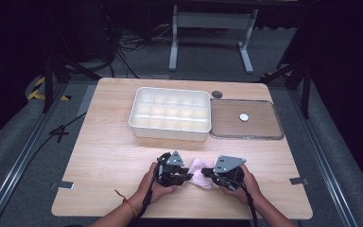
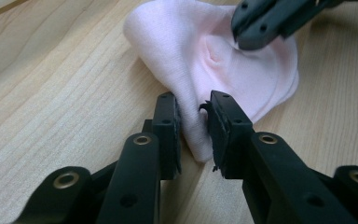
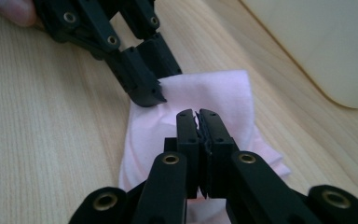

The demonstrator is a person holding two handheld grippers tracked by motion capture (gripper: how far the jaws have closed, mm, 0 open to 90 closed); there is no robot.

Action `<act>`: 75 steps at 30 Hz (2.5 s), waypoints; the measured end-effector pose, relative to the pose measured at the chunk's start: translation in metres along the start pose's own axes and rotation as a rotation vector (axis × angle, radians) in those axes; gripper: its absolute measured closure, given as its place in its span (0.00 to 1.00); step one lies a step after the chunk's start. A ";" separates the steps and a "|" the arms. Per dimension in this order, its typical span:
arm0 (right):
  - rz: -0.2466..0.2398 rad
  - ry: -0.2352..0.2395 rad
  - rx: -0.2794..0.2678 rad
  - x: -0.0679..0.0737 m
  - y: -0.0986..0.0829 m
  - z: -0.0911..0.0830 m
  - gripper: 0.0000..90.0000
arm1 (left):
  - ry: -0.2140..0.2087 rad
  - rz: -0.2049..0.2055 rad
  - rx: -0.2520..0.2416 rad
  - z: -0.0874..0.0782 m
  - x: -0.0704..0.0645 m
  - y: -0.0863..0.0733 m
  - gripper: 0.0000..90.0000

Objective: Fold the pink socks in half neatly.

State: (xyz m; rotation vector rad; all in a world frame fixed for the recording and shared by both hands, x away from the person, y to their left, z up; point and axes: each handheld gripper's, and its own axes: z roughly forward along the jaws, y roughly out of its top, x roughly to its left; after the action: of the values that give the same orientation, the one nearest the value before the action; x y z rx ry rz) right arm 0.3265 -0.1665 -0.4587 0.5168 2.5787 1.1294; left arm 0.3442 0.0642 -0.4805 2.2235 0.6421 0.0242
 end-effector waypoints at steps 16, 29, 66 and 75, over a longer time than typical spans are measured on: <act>-0.013 0.001 0.064 0.006 -0.002 0.015 0.99 | 0.000 -0.007 -0.031 -0.003 -0.003 0.003 0.91; 0.019 -0.011 0.047 0.003 0.003 0.012 0.97 | 0.015 -0.003 -0.056 -0.010 -0.002 0.007 0.92; 0.036 -0.026 0.076 0.000 0.000 0.015 0.93 | 0.042 0.103 -0.098 -0.014 -0.024 0.021 0.92; 0.049 -0.029 0.059 0.000 -0.002 0.016 0.92 | 0.052 0.147 -0.051 -0.006 -0.029 0.021 0.92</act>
State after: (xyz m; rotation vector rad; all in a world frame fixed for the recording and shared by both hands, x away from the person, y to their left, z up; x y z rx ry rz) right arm 0.3322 -0.1572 -0.4706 0.6090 2.5943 1.0554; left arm 0.3266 0.0436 -0.4561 2.2221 0.4992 0.1719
